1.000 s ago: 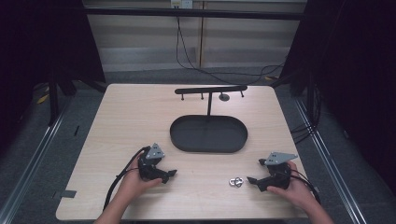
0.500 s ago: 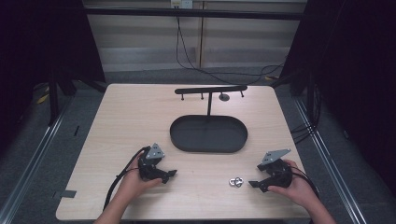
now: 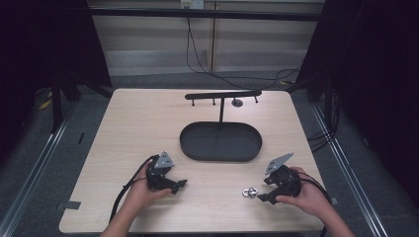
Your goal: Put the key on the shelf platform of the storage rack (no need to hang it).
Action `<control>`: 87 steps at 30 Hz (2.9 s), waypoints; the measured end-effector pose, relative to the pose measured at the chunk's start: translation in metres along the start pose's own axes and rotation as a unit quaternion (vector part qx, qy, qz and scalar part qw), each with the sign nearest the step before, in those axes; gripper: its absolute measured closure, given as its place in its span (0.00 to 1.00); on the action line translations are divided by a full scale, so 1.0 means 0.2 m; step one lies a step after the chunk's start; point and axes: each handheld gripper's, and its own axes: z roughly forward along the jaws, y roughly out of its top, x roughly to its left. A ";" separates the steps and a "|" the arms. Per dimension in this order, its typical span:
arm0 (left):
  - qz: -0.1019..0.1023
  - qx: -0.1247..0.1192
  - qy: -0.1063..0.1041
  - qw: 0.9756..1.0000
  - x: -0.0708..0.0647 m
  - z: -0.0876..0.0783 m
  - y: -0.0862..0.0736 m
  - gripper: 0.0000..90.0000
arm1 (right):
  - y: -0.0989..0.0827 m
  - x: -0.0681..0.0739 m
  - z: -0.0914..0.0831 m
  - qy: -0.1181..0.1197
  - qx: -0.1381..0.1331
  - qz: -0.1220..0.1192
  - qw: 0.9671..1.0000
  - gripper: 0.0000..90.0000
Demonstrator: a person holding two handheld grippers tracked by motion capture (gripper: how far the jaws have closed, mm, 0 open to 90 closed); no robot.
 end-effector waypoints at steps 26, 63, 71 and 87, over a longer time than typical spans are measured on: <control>0.000 0.000 0.000 1.000 0.00 0.00 0.00 0.14 | 0.22 0.10 0.14 0.007 0.088 -0.057 0.994 0.52; 0.000 0.000 0.000 1.000 0.00 0.00 0.00 0.14 | 0.35 0.02 0.01 0.008 0.136 -0.014 0.991 0.73; 0.001 0.000 0.000 1.000 0.00 0.00 0.00 0.14 | 0.40 0.01 -0.03 0.005 0.135 -0.010 0.991 0.73; 0.001 0.000 0.000 1.000 0.00 0.00 0.00 0.14 | 0.48 -0.05 -0.11 -0.009 0.136 -0.010 0.991 0.73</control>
